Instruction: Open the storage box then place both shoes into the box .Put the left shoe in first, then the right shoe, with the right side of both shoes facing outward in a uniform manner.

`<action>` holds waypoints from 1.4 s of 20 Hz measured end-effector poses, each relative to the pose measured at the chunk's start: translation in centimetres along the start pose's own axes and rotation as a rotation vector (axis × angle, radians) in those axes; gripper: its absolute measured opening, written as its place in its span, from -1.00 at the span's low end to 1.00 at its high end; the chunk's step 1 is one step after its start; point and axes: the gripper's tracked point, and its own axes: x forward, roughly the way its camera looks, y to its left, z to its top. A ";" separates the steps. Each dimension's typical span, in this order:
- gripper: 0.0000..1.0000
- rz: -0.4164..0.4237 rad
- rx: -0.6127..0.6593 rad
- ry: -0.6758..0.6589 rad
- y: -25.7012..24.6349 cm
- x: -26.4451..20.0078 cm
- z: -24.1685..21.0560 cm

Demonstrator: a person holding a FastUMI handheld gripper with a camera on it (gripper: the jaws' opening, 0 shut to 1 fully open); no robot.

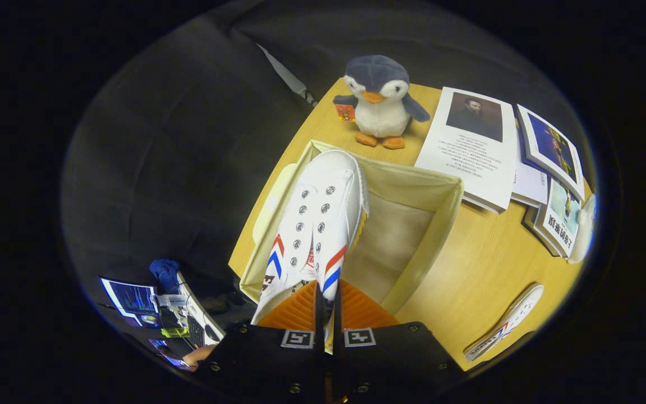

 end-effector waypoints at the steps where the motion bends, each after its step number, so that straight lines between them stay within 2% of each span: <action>1: -0.89 -0.006 -0.007 0.005 0.0 0.4 0.2; 4: -0.89 -0.026 0.000 0.012 0.0 1.3 0.3; 6: -0.60 0.020 0.010 -0.019 1.3 1.3 1.0; 8: 0.41 -0.008 -0.034 -0.056 1.0 -0.2 1.8; 9: 0.74 -0.022 -0.052 -0.072 0.8 -0.7 2.0; 10: 0.83 -0.024 -0.057 -0.085 1.1 -1.3 2.0; 17: 0.86 -0.018 0.000 -0.164 -1.0 -6.4 1.6; 28: 0.86 -0.096 0.154 -0.257 -10.7 -13.8 -3.0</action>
